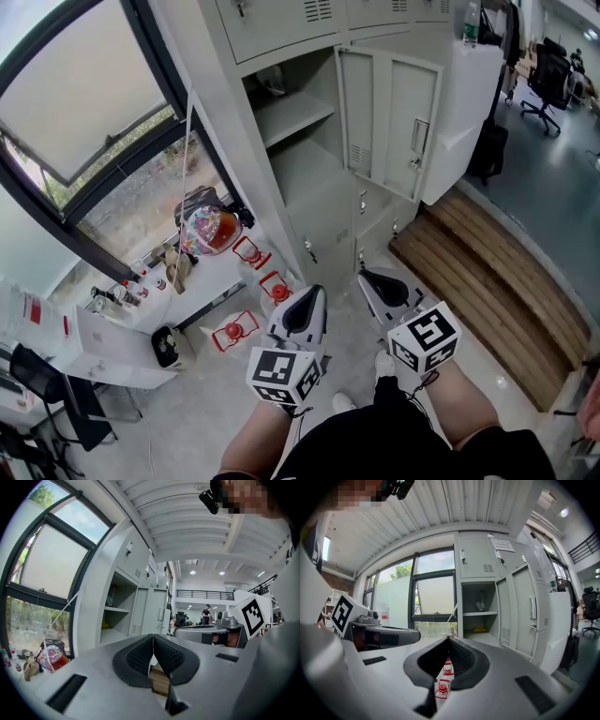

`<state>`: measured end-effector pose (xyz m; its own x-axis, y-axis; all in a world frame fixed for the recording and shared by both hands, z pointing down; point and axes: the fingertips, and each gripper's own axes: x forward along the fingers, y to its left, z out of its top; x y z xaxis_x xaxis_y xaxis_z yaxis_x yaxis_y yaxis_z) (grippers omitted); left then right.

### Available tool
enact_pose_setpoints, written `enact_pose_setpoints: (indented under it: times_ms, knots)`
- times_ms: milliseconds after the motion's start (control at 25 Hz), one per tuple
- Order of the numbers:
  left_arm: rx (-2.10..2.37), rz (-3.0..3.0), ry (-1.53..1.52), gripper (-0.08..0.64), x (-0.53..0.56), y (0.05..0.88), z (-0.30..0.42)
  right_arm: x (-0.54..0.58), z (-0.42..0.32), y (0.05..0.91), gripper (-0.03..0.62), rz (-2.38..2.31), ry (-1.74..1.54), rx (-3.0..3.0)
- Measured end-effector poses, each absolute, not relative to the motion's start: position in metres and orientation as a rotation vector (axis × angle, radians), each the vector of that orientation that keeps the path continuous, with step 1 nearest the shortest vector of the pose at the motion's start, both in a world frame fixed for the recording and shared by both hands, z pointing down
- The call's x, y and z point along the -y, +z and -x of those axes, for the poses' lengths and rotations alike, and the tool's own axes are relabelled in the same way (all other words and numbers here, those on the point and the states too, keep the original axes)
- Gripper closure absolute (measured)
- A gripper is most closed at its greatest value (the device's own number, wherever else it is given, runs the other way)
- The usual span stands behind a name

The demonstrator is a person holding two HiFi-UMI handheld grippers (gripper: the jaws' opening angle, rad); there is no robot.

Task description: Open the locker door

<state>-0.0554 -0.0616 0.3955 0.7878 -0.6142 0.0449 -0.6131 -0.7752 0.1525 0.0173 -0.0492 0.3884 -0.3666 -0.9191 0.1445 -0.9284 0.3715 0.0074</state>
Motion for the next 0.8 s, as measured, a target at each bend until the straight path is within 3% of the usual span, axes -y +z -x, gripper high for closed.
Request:
enact_pose_setpoints:
  times_ms: [800]
  knots:
    - [0.975, -2.820, -0.009, 0.543, 0.0596, 0.3941, 0.0552, 0.0464, -0.0170, 0.3866, 0.538, -1.683, 0.111, 2.494]
